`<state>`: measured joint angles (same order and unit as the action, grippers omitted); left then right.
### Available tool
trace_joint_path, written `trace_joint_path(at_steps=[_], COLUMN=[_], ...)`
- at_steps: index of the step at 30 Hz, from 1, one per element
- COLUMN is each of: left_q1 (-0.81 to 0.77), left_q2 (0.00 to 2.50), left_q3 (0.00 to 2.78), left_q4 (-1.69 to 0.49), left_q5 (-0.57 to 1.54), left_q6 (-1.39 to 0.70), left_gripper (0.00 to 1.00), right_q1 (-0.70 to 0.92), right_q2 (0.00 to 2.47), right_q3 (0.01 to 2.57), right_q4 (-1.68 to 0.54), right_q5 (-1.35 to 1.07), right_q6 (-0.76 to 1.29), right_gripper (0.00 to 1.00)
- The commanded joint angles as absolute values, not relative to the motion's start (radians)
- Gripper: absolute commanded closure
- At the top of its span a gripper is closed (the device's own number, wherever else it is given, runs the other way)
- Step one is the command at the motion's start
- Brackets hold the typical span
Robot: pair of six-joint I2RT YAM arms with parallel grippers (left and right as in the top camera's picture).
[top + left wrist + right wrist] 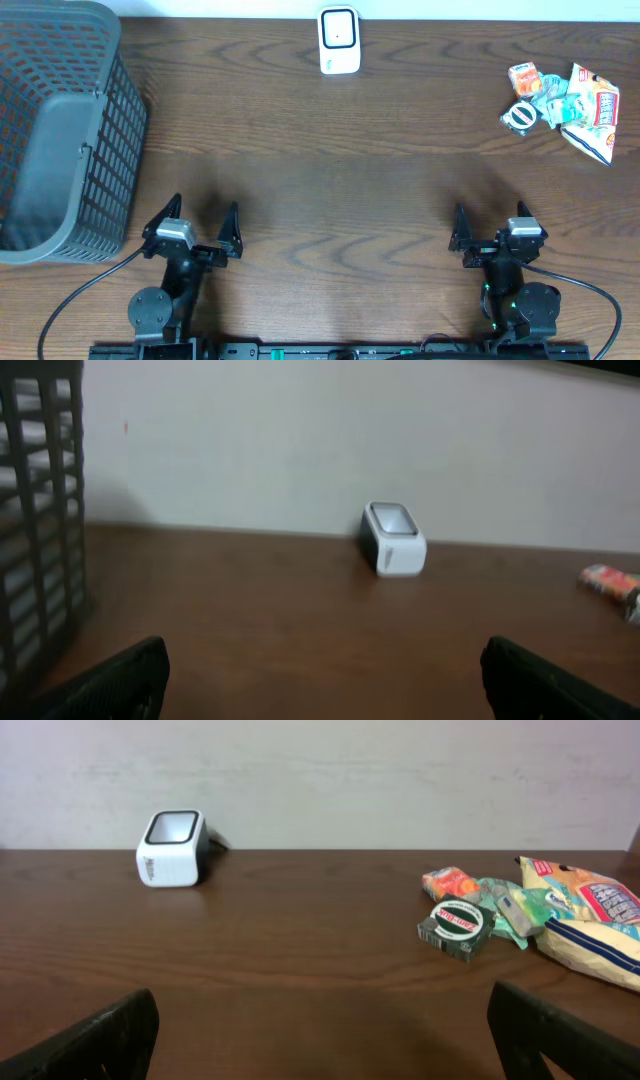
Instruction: Scan the item barcode
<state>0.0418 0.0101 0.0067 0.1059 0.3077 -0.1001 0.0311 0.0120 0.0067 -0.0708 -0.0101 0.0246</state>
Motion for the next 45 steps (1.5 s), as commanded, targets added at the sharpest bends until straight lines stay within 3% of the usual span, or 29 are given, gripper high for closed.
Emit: trace_joint_path(at_steps=[1, 9, 45], left_q1=[0.037, 0.01, -0.055], left_q2=[0.002, 0.002, 0.001], left_q3=[0.004, 0.004, 0.004], left_q4=[0.07, -0.052, -0.06], left_q5=[0.29, 0.204, 0.166], left_q6=[-0.087, -0.076, 0.033], left_gripper=[0.02, 0.02, 0.02], right_q1=[0.032, 0.032, 0.032], right_q2=[0.006, 0.006, 0.006], right_q3=[0.006, 0.006, 0.006], right_q4=[-0.076, -0.076, -0.076], right_q5=[-0.003, -0.003, -0.003], right_q6=[0.017, 0.017, 0.017], right_gripper=[0.01, 0.01, 0.01])
